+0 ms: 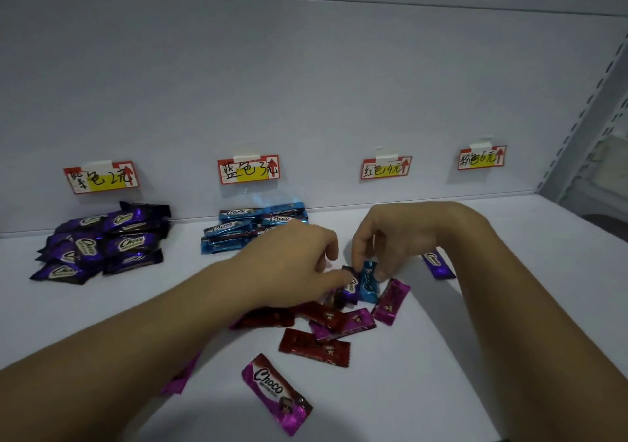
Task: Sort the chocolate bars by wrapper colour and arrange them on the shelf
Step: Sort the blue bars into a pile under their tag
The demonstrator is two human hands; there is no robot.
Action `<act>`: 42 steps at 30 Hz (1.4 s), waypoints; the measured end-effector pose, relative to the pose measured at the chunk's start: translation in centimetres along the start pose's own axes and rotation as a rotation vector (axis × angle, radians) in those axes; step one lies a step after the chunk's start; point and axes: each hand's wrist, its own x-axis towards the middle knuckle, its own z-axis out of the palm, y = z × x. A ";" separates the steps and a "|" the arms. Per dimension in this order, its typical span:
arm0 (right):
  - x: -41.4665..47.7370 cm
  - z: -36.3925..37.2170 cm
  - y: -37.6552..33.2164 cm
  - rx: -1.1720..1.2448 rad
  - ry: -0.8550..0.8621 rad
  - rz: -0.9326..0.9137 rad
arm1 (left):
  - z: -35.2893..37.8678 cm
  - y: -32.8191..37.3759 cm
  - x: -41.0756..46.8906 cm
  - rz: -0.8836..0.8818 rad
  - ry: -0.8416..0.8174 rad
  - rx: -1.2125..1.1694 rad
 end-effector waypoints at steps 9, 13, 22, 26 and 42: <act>-0.9 -0.7 1.1 0.031 0.014 0.053 | 1.7 0.7 1.2 -0.096 -0.009 -0.199; -1.1 -0.9 1.6 0.086 0.021 0.022 | 0.9 0.0 0.4 -0.099 0.094 -0.202; -0.7 -0.8 0.0 0.318 0.281 -0.144 | -0.4 -3.3 -2.7 -0.162 0.196 -0.236; 2.1 1.1 -2.6 0.325 0.668 -0.139 | 0.0 -4.8 -4.4 -0.211 0.215 -0.300; 5.7 3.9 -5.0 -0.204 0.876 0.018 | 2.2 -4.9 -3.9 -0.202 0.267 -0.214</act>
